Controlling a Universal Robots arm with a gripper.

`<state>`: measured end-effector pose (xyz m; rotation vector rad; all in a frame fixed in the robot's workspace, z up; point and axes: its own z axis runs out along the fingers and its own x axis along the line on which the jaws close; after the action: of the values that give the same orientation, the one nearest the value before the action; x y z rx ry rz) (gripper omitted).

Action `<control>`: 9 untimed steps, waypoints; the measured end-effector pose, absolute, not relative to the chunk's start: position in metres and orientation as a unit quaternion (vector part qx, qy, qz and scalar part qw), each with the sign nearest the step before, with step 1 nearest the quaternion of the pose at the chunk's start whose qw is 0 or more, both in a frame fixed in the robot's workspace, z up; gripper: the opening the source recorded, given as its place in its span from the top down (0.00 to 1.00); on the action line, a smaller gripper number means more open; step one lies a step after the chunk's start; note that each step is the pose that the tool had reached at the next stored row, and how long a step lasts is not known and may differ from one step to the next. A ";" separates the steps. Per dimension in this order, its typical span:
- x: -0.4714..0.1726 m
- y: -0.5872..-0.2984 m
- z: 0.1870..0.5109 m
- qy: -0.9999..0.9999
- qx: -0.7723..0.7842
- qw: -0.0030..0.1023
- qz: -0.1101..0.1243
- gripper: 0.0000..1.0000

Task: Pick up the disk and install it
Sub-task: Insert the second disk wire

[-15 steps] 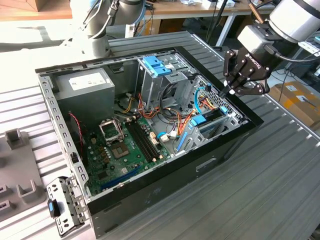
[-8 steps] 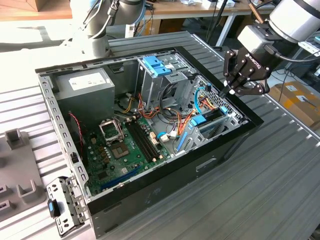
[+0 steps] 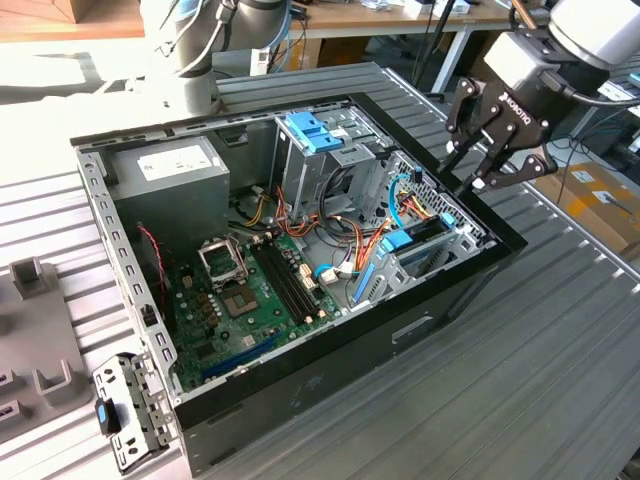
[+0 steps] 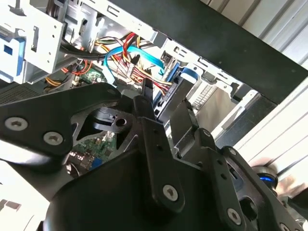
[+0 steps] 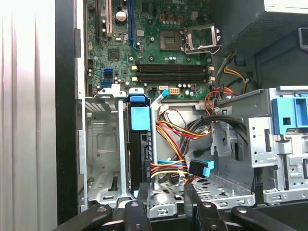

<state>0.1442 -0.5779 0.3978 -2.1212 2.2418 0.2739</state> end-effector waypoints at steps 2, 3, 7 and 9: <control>0.144 -0.578 0.401 0.723 -0.684 0.022 0.089 0.58; 0.144 -0.578 0.401 0.723 -0.684 0.022 0.089 0.58; 0.144 -0.578 0.401 0.723 -0.684 0.022 0.089 0.58; 0.144 -0.576 0.401 0.723 -0.684 0.022 0.089 0.58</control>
<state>0.1441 -0.5758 0.4008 -2.1210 2.2415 0.2745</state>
